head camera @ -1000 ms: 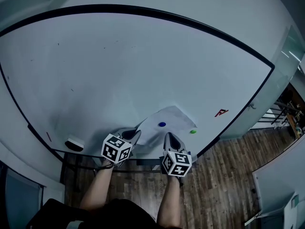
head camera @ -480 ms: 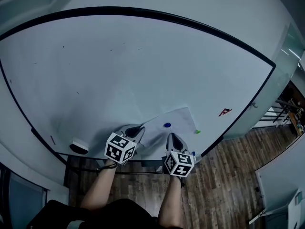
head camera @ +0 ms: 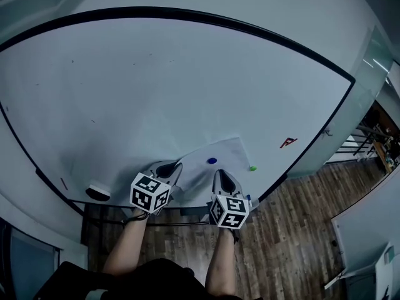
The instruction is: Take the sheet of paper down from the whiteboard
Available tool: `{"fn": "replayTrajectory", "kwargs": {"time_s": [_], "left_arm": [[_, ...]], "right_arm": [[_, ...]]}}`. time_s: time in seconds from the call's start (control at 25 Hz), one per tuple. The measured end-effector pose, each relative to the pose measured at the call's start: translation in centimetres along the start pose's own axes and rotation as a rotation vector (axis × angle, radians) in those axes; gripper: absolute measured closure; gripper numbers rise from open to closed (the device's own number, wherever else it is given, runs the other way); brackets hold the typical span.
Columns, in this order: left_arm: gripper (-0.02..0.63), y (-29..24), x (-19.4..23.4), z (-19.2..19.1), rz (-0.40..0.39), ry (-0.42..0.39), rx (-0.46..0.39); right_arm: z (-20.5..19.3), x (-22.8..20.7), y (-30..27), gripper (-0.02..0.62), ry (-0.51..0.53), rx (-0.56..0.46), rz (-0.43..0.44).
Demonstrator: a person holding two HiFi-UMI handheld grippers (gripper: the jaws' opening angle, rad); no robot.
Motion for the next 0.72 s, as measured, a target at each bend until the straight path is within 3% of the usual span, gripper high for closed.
{"fn": "replayTrajectory", "kwargs": {"time_s": [0.28,0.44,0.72], "left_arm": [[0.577,0.2,-0.4,0.1,0.015,-0.002,0.000],[0.577,0.2,-0.5,0.3,0.022,-0.006,-0.001],[0.577,0.2,-0.5,0.1,0.029,-0.002,-0.001]], "right_arm": [[0.8,1.2,-1.1,0.560,0.018,-0.018,0.011],[1.3,2.2,-1.7,0.483,0.045,-0.018,0.015],[1.9,2.8,-1.7,0.477,0.086,-0.042,-0.024]]}}
Point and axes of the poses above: the fingertips, and each gripper's own axes: y backward along the fingers, x to its left, z out of its top, the point moved 7 cm from there along y, backward along the fingers, and after that the axes turned 11 degrees about -z, right-handed, at the moved point
